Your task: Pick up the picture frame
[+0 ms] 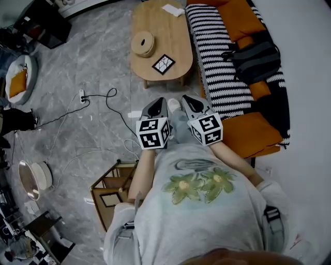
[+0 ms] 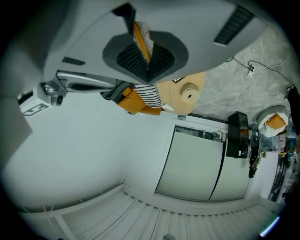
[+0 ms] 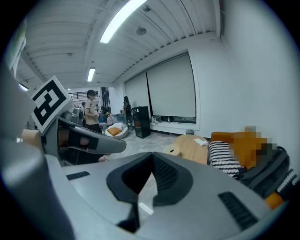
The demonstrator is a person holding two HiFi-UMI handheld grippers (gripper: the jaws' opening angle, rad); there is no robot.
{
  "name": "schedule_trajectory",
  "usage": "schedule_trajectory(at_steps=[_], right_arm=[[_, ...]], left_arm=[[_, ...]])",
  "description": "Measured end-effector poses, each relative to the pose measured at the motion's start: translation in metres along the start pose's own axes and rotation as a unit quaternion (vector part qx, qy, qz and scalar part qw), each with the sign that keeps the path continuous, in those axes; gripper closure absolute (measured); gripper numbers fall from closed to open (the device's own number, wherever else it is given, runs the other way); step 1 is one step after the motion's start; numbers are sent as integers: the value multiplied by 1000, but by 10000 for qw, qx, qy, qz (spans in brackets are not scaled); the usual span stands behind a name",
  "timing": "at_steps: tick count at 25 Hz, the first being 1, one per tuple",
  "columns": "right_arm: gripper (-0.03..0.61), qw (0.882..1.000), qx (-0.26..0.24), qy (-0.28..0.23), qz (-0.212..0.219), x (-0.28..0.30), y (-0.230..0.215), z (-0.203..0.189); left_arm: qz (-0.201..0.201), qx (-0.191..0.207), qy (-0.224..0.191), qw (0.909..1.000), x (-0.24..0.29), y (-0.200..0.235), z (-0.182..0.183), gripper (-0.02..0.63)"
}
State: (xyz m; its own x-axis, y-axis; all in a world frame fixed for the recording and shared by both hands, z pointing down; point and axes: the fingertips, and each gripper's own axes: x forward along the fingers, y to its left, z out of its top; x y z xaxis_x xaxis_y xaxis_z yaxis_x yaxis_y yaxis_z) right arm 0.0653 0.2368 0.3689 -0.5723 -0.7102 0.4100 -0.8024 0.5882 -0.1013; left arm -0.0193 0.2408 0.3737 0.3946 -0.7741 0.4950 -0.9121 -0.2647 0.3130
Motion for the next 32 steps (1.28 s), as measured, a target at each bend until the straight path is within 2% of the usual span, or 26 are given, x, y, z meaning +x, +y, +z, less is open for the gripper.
schedule_trajectory(at_steps=[6,17,24,32], right_arm=[[572,9999,-90,79,119,31,-8,8],[572,9991,-223,150,332,92,-42,41],[572,9983,-157,288,490,131,-66,54],[572,9968,-228,392,651,169,-97,61]], left_arm=[[6,-247,-70,9997,22,18,18,597],[248,-181,-41,9995,72,48,55,597],[84,-178,-131,9997,105,56,83,597],[187,-248,47,9995,151,71,93,595]])
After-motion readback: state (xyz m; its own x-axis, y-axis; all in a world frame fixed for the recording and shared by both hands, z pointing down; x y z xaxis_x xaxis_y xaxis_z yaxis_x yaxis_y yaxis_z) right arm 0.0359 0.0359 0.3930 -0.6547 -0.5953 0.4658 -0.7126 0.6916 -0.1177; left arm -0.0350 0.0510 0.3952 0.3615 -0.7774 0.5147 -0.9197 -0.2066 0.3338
